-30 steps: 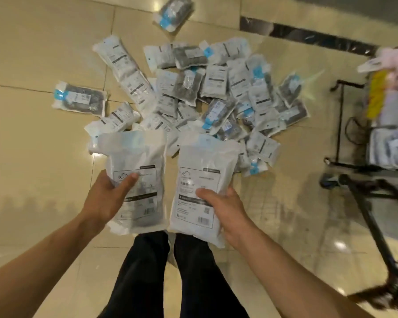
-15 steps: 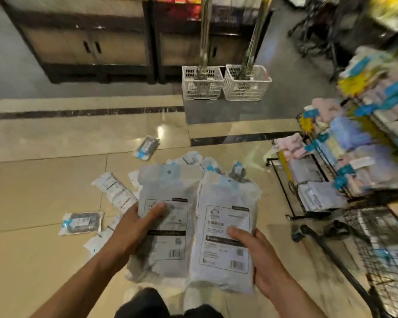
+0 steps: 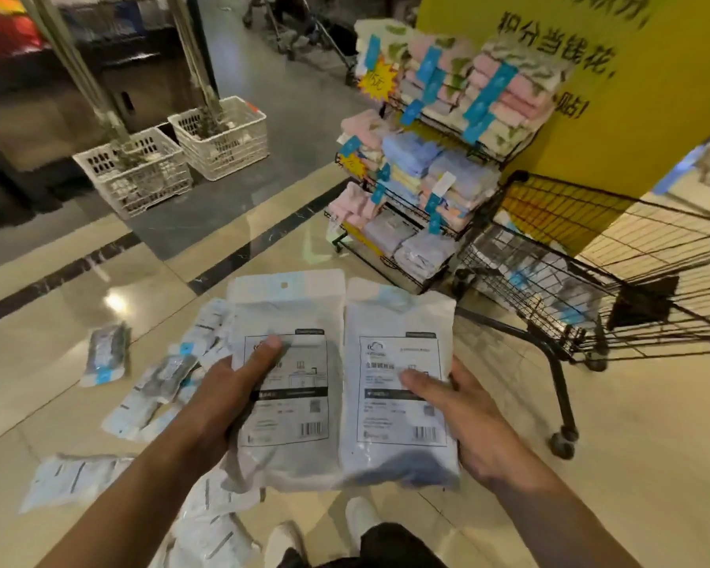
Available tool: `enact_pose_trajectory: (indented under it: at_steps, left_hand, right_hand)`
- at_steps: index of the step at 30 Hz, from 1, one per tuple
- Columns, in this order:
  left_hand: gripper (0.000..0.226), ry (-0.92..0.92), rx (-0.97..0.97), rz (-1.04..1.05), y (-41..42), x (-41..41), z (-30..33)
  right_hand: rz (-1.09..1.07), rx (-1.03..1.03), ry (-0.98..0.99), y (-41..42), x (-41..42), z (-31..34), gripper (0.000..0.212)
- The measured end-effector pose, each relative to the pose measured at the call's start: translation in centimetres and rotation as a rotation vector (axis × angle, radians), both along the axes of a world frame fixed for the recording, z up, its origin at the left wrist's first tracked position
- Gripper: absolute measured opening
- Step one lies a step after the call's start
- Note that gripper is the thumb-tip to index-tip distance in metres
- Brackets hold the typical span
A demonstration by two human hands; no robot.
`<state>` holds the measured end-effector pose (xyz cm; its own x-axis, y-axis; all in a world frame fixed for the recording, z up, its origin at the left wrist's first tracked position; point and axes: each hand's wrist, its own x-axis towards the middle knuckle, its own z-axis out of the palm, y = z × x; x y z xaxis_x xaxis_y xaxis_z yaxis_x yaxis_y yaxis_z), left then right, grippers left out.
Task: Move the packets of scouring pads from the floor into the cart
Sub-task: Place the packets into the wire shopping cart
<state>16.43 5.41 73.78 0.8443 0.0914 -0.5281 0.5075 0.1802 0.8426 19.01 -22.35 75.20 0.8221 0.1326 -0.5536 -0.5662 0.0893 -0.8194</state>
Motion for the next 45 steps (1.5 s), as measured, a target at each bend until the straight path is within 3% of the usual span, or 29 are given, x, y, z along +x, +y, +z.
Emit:
enact_pose_trajectory:
  at_steps: [4,8,10,15,19,23,30,37,45]
  left_hand:
    - [0.037,-0.047,-0.030,-0.225,-2.2,2.1,0.2]
    - [0.045,-0.086,0.024,-0.461,-6.2,4.4,0.6]
    - [0.061,-0.092,0.013,-0.539,-8.9,5.9,0.9]
    - [0.100,-0.096,-0.011,-0.560,-16.9,9.5,1.2]
    - [0.064,-0.066,-0.019,-0.528,-24.0,12.3,1.3]
    - [0.114,-0.044,0.002,-0.481,-30.4,14.6,1.4]
    - [0.088,0.012,-0.003,-0.463,-37.9,19.4,2.1]
    - [0.114,0.034,-0.019,-0.505,-42.4,27.8,1.2]
    - [0.115,0.059,-0.041,-0.567,-48.2,40.1,0.0]
  right_hand:
    - [-0.184,-0.023,0.005,-2.0,-2.6,-0.3,0.046]
    - [-0.370,0.006,0.011,-5.5,-4.3,-0.1,0.047]
    - [-0.451,0.003,-0.002,-7.8,-4.8,0.2,0.043]
    - [-0.603,-0.001,0.005,-14.9,-4.5,0.3,0.038]
    - [-0.631,-0.002,-0.019,-21.5,-2.4,0.5,0.040]
    - [-0.624,-0.002,-0.042,-27.8,0.1,0.7,0.040]
    - [-0.589,-0.001,-0.062,-35.7,5.4,0.4,0.041]
    - [-0.605,0.028,0.001,-39.8,12.5,-1.1,0.041]
    - [-0.688,0.023,0.055,-44.1,22.4,-0.7,0.040]
